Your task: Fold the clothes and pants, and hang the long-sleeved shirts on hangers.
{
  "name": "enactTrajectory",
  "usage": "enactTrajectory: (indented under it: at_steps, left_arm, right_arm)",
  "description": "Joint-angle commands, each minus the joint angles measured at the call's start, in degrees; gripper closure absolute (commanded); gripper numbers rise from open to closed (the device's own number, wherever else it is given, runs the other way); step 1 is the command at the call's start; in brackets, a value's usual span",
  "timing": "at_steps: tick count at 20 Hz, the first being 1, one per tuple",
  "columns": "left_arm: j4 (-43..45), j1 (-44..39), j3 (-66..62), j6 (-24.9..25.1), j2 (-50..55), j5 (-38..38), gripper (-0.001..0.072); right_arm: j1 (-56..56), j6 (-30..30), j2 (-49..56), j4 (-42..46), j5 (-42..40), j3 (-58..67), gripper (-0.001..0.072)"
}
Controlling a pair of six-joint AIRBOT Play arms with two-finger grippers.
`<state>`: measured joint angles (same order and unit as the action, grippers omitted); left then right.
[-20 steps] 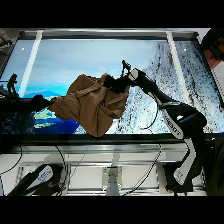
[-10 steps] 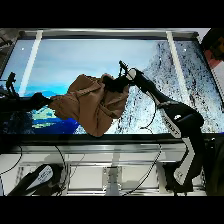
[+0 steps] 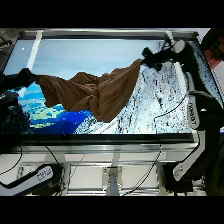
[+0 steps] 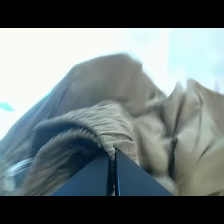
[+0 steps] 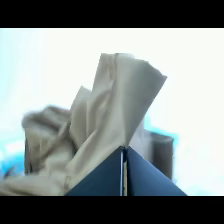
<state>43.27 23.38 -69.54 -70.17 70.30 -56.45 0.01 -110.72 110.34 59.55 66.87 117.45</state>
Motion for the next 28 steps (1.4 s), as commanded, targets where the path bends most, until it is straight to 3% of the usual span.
enactTrajectory:
  at_steps: [1, 6, 12, 16, 26, 27, 28]
  left_arm:
    - [2.86, -3.13, -11.52, -2.16, 7.26, 1.03, 0.0694]
    - [27.3, -5.07, -17.14, -14.14, 10.08, 0.0, 0.0694]
    - [42.6, -5.11, -17.09, -14.73, 10.34, -9.16, 0.0694]
    - [51.95, -5.05, -16.68, -14.69, 10.34, -14.56, 0.0694]
    - [46.03, -5.55, -2.49, -13.44, 9.64, -16.57, 0.0693]
    - [43.01, -5.55, -2.4, -12.68, 9.64, -17.22, 0.0691]
    - [39.28, -5.55, -2.43, -12.22, 9.44, -16.98, 0.069]
  right_arm:
    - [-10.12, -2.01, -0.94, -0.96, 2.86, 2.64, 0.0702]
    - [-20.33, -2.12, -4.17, 1.51, 6.23, 2.62, 0.0702]
    - [-25.7, -1.95, -5.4, 17.44, 25.05, 0.63, 0.0701]
    - [-26.23, 3.1, -5.4, 30.99, 32.65, 0.22, 0.07]
    - [-26.36, 5.11, -5.4, 29.46, 34.25, 0.22, 0.0691]
    - [-26.29, 4.76, -5.35, 27.12, 34.25, 0.22, 0.0567]
    - [-26.25, 4.79, -5.33, 24.24, 34.27, 0.22, 0.0351]
